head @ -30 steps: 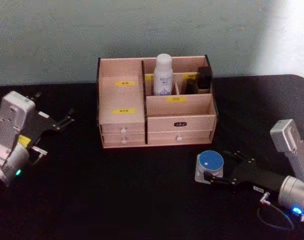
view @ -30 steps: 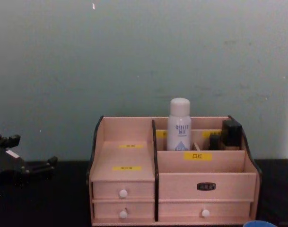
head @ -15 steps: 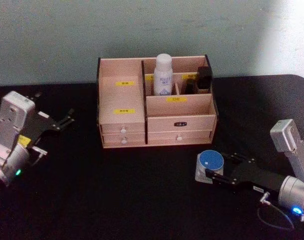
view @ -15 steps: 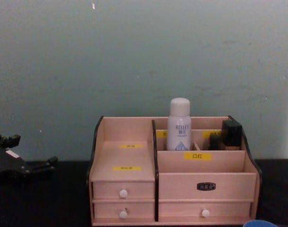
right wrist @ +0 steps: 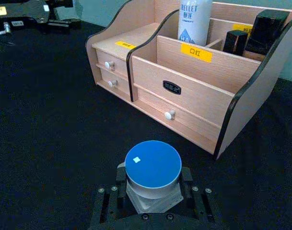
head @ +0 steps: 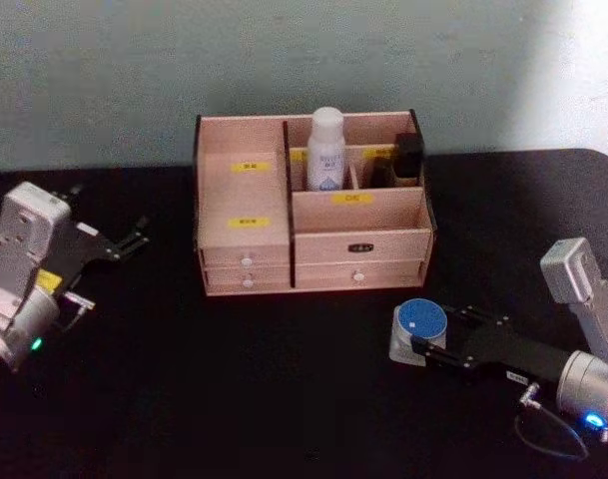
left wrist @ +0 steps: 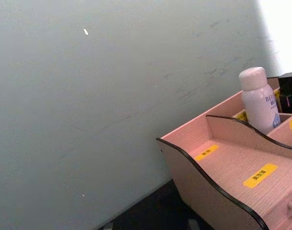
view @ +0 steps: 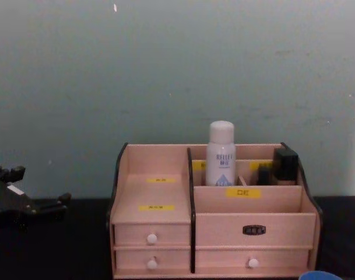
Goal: Pick up the facial cleanser and watermelon frost from the table and place them into the tiered storage box.
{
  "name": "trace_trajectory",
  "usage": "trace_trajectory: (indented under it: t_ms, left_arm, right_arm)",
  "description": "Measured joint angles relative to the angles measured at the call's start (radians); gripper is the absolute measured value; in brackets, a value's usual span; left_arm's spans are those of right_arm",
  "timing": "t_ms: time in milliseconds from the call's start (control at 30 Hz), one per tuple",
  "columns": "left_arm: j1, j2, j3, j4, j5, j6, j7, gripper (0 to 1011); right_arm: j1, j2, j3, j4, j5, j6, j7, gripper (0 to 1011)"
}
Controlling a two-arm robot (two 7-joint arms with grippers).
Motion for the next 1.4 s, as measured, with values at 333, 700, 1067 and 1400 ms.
trace_trajectory:
  t_ms: [333,700,1067,1400]
  left_arm:
    - [0.000,0.000,0.000,0.000,0.000,0.000,0.000,1001]
    - [0.000,0.000,0.000,0.000,0.000,0.000,0.000,1001]
    - [0.000,0.000,0.000,0.000,0.000,0.000,0.000,1001]
    - [0.000,0.000,0.000,0.000,0.000,0.000,0.000,1001]
  right_arm:
    - [0.000,0.000,0.000,0.000,0.000,0.000,0.000,674]
    - [0.003,0.002,-0.001,-0.001,-0.009,-0.015,0.005,674]
    - [-0.005,0.012,0.004,-0.020,-0.004,-0.037,0.025,674]
    - [0.013,0.020,-0.004,-0.028,0.007,-0.038,0.052,674]
